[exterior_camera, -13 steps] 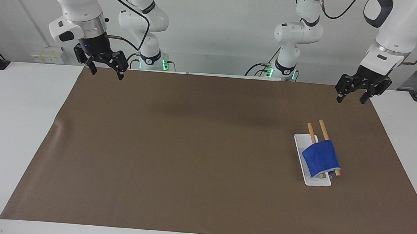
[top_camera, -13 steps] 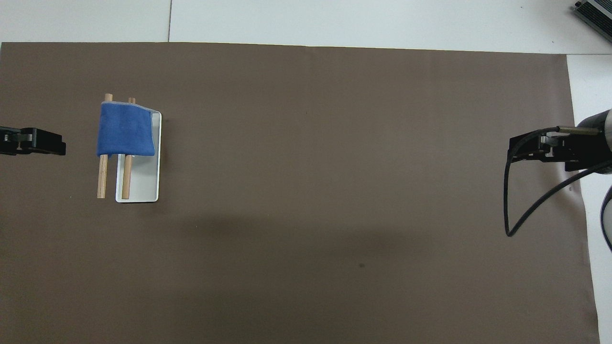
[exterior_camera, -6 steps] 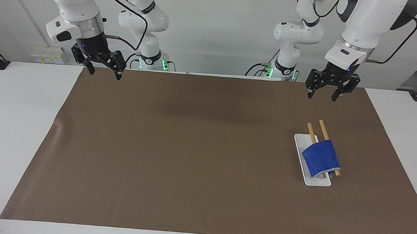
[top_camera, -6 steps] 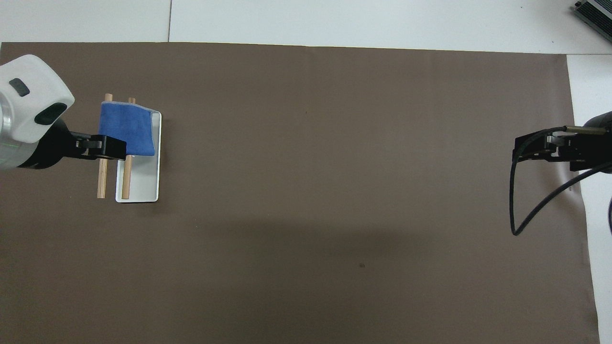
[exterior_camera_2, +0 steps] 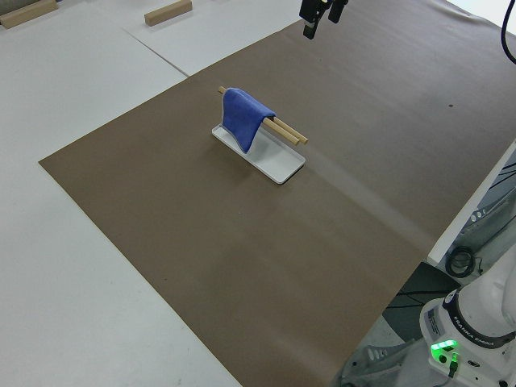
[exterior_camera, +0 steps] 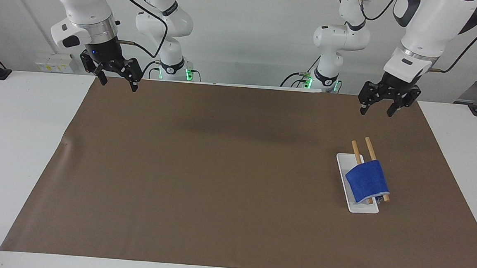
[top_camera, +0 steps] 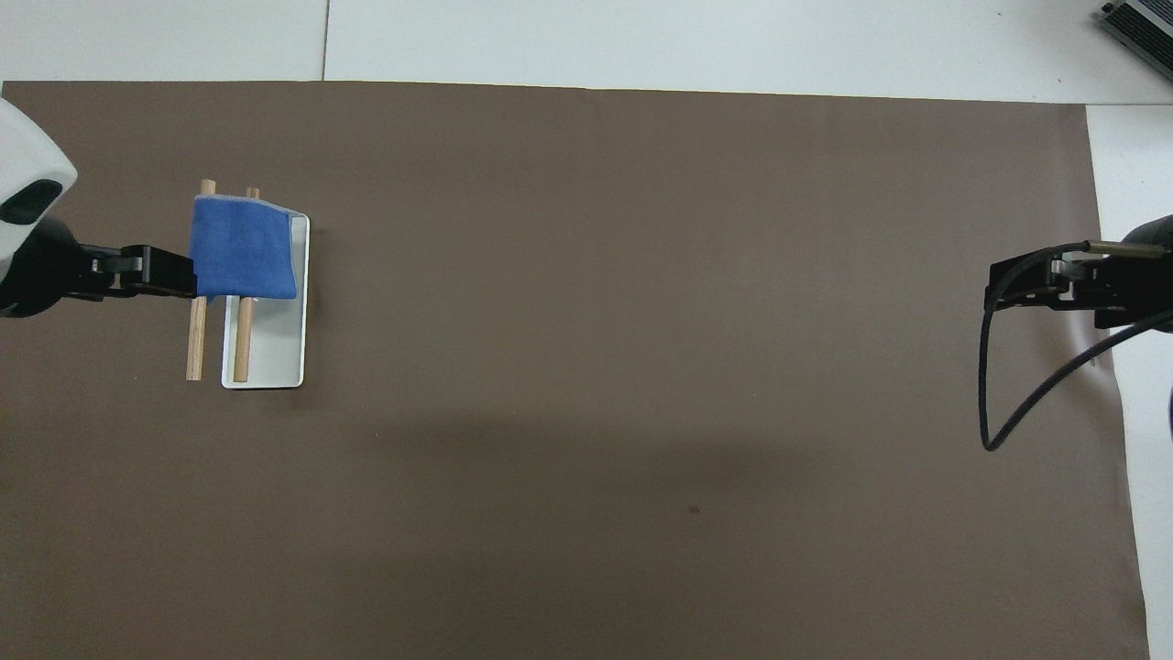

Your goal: Right arm passes towel to left arm to hang

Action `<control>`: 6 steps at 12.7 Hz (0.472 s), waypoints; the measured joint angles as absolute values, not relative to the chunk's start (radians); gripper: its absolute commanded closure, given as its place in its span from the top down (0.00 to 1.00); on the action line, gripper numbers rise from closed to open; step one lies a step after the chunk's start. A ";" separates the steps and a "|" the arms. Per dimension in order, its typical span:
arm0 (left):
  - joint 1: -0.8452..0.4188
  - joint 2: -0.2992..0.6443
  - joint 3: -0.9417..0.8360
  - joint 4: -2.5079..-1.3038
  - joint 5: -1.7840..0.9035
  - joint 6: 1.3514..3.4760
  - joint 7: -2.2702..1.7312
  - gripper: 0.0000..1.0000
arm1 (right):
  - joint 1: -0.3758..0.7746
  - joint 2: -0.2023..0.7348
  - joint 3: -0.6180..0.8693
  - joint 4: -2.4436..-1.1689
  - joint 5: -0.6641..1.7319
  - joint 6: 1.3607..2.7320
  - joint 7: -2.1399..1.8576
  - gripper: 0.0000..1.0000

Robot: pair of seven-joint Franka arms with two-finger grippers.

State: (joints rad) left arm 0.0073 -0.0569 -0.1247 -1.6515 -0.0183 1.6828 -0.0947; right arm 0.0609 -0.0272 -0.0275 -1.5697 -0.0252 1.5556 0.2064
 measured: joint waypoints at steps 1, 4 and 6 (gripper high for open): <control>0.033 -0.057 -0.122 -1.651 -0.018 1.683 -0.072 0.85 | 0.061 -0.027 -0.027 -1.570 -0.025 1.556 0.206 1.00; 0.086 -0.057 -0.119 -1.651 -0.018 1.691 -0.021 0.84 | 0.061 -0.027 -0.027 -1.570 -0.025 1.556 0.206 1.00; 0.095 -0.057 -0.120 -1.651 -0.018 1.694 -0.017 0.84 | 0.061 -0.027 -0.027 -1.570 -0.025 1.556 0.206 1.00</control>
